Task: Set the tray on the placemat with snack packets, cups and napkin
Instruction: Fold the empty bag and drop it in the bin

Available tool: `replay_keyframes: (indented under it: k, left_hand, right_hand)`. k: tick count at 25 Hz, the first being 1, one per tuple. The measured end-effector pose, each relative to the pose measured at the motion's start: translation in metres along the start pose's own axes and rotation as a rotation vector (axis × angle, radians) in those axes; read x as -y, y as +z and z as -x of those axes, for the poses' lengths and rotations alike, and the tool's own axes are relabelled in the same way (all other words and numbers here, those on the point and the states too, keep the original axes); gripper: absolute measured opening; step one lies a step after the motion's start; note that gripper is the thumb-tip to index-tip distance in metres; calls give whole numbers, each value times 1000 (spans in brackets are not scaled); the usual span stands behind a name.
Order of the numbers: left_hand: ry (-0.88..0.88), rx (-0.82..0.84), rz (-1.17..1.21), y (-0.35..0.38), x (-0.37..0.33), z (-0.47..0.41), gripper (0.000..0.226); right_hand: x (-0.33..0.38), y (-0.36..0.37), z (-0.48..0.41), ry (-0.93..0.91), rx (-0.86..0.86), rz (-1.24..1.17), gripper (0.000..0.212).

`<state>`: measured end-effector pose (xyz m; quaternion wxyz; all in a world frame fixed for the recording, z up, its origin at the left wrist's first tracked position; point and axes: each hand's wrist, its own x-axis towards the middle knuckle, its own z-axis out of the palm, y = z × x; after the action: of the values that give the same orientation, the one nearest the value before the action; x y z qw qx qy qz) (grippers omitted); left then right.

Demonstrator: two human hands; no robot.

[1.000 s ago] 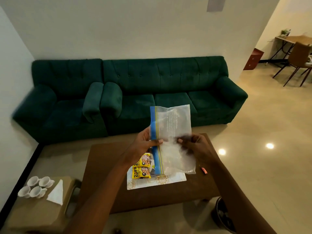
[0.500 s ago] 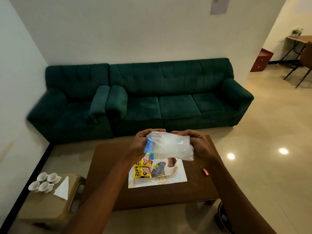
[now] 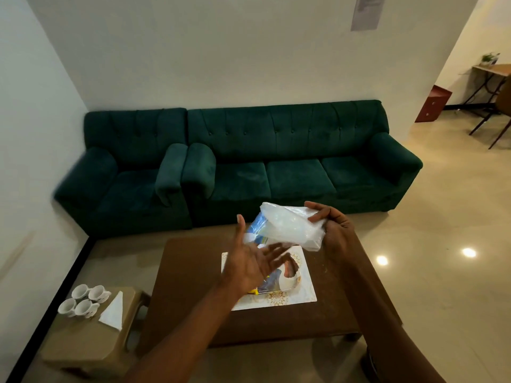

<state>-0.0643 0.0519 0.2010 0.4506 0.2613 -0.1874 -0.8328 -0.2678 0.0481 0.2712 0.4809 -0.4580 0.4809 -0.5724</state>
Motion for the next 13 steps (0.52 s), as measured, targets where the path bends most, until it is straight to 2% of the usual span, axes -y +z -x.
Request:
replay_keyframes:
  k: [1,3,6,7,10,12,13]
  left_hand:
    - [-38,27,65,2,17,3,116]
    - [-55,84,151,11,41,6,125]
    - [-37,155,60,35,39,0,105]
    - [-49,127,25,43,33,-3,94]
    - [-50,-117,-40,49,21,-16,74]
    - [-40,-209,-36,41,15,-20,58]
    - [-42,-241,-33,35,12,-21,51]
  right_hand:
    - [1,2,2,-49,-35,52,29]
    - [-1,8,9,-113,-95,141,30]
    - [-12,17,25,-160,-185,271,35]
    - [-19,18,29,-207,-207,318,35]
    - [-39,15,37,-387,-160,349,42]
    - [-45,12,39,-436,-148,317,56]
    - [-45,12,39,-434,-157,314,52]
